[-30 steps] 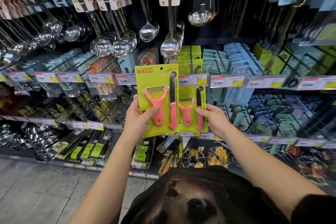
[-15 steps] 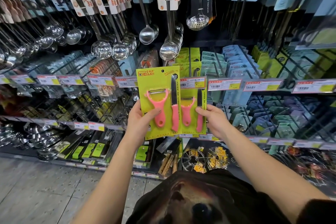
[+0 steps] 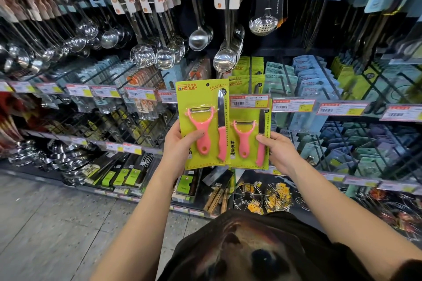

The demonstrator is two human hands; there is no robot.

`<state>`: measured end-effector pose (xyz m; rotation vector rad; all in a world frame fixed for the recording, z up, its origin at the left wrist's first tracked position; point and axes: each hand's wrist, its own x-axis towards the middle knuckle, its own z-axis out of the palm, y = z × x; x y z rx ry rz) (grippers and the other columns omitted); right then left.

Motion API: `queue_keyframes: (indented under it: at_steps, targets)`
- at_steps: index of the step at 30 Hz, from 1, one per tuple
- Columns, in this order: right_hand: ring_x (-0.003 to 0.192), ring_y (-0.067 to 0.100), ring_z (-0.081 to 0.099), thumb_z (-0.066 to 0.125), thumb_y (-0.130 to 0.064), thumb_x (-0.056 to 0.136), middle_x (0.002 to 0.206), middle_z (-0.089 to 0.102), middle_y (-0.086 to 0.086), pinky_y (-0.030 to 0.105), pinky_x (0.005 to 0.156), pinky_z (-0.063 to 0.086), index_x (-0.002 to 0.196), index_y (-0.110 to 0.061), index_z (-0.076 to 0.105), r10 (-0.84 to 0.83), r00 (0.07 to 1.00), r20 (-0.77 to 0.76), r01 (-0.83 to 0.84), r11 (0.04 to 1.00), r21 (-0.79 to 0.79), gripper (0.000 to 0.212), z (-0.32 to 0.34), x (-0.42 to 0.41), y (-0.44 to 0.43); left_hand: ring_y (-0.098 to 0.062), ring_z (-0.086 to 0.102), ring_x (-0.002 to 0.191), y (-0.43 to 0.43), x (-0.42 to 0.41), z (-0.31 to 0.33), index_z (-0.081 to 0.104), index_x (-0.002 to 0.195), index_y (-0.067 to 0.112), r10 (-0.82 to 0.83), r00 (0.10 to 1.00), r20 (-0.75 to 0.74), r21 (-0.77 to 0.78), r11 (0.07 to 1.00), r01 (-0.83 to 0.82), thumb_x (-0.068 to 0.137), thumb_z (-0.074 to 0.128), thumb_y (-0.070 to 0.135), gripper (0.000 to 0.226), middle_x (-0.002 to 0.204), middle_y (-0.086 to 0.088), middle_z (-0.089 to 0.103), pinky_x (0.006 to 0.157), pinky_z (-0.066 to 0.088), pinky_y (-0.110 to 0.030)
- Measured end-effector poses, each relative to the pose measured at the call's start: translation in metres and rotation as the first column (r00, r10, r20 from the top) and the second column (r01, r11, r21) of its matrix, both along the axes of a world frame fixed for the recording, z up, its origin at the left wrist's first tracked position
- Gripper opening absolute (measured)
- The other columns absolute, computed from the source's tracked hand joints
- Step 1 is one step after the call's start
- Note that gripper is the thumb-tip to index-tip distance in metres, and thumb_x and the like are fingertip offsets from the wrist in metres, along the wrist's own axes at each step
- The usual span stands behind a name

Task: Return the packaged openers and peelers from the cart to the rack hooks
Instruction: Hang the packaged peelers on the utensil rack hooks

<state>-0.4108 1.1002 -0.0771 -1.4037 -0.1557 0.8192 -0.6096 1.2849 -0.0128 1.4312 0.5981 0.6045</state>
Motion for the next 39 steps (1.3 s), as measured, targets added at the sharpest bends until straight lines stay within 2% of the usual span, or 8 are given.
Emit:
queue_keyframes:
  at_steps: [5, 9, 13, 18, 25, 29, 33, 39]
  targets:
    - [0.093, 0.018, 0.068, 0.068, -0.009, 0.094, 0.101, 0.074, 0.006, 0.037, 0.090, 0.051, 0.097, -0.013, 0.070, -0.003, 1.000, 0.031, 0.004, 1.000, -0.020, 0.006, 0.012, -0.002, 0.003, -0.015, 0.078, 0.093, 0.001, -0.006, 0.000, 0.066, 0.121, 0.011, 0.009, 1.000, -0.020, -0.006, 1.000, -0.009, 0.093, 0.069, 0.000, 0.031, 0.102, 0.000, 0.080, 0.071, 0.060, -0.023]
    - [0.088, 0.010, 0.064, 0.065, -0.005, 0.096, 0.097, 0.071, 0.002, 0.026, 0.069, 0.043, 0.090, -0.018, 0.063, -0.012, 1.000, 0.007, 0.013, 1.000, -0.010, 0.014, 0.017, -0.010, 0.006, -0.020, 0.077, 0.098, 0.003, -0.012, 0.000, 0.066, 0.124, 0.009, 0.028, 0.999, -0.031, -0.003, 1.000, -0.028, 0.092, 0.071, 0.002, 0.034, 0.106, -0.003, 0.079, 0.081, 0.059, -0.035]
    - [0.094, 0.016, 0.067, 0.069, -0.010, 0.094, 0.102, 0.074, 0.005, 0.037, 0.090, 0.049, 0.096, -0.014, 0.069, 0.009, 1.000, -0.002, -0.009, 1.000, -0.029, 0.005, 0.017, -0.009, 0.002, -0.028, 0.076, 0.105, 0.004, -0.016, 0.000, 0.068, 0.120, 0.014, 0.031, 0.999, -0.040, 0.007, 0.999, -0.031, 0.091, 0.074, 0.004, 0.031, 0.110, -0.008, 0.079, 0.093, 0.058, -0.049]
    - [0.091, 0.012, 0.064, 0.067, -0.009, 0.095, 0.101, 0.072, 0.002, 0.034, 0.077, 0.045, 0.094, -0.019, 0.065, -0.015, 1.000, -0.017, 0.014, 1.000, -0.027, 0.010, 0.025, -0.013, -0.001, -0.032, 0.075, 0.109, 0.003, -0.017, 0.004, 0.068, 0.121, 0.016, 0.012, 0.999, -0.052, -0.006, 1.000, -0.013, 0.090, 0.077, 0.007, 0.034, 0.115, -0.010, 0.079, 0.097, 0.058, -0.057]
    - [0.093, 0.013, 0.063, 0.068, -0.010, 0.094, 0.102, 0.072, 0.003, 0.042, 0.098, 0.035, 0.098, -0.016, 0.065, -0.003, 0.997, -0.078, 0.002, 1.000, -0.008, 0.008, 0.025, -0.018, -0.004, -0.029, 0.076, 0.105, 0.007, -0.021, 0.005, 0.070, 0.112, 0.022, 0.027, 0.999, -0.042, -0.010, 1.000, -0.027, 0.090, 0.077, 0.006, 0.028, 0.109, -0.007, 0.080, 0.099, 0.056, -0.060]
    - [0.122, 0.024, 0.059, 0.076, -0.013, 0.088, 0.129, 0.065, 0.011, 0.053, 0.118, 0.028, 0.134, -0.008, 0.055, -0.017, 0.996, -0.090, 0.018, 1.000, 0.011, 0.051, 0.022, -0.017, -0.004, -0.026, 0.077, 0.104, 0.007, -0.022, 0.006, 0.069, 0.113, 0.021, 0.039, 0.998, -0.047, -0.014, 0.999, -0.039, 0.091, 0.076, 0.006, 0.028, 0.106, -0.004, 0.081, 0.103, 0.054, -0.057]
    - [0.094, 0.015, 0.063, 0.067, -0.006, 0.094, 0.099, 0.069, 0.005, 0.040, 0.105, 0.037, 0.099, -0.016, 0.062, 0.018, 0.994, -0.107, -0.016, 1.000, 0.021, 0.012, 0.027, -0.018, 0.000, -0.028, 0.076, 0.107, 0.009, -0.022, 0.007, 0.069, 0.113, 0.021, 0.042, 0.998, -0.048, -0.015, 0.999, -0.043, 0.091, 0.076, 0.007, 0.027, 0.108, -0.006, 0.081, 0.104, 0.053, -0.060]
    - [0.111, 0.028, 0.067, 0.068, -0.007, 0.092, 0.110, 0.073, 0.010, 0.051, 0.110, 0.043, 0.126, -0.001, 0.063, -0.012, 0.993, -0.114, 0.018, 0.999, 0.046, 0.035, 0.022, -0.018, -0.009, -0.030, 0.075, 0.110, 0.010, -0.024, 0.009, 0.069, 0.114, 0.021, 0.040, 0.998, -0.050, -0.034, 0.999, -0.041, 0.092, 0.075, 0.007, 0.027, 0.110, -0.008, 0.080, 0.105, 0.052, -0.061]
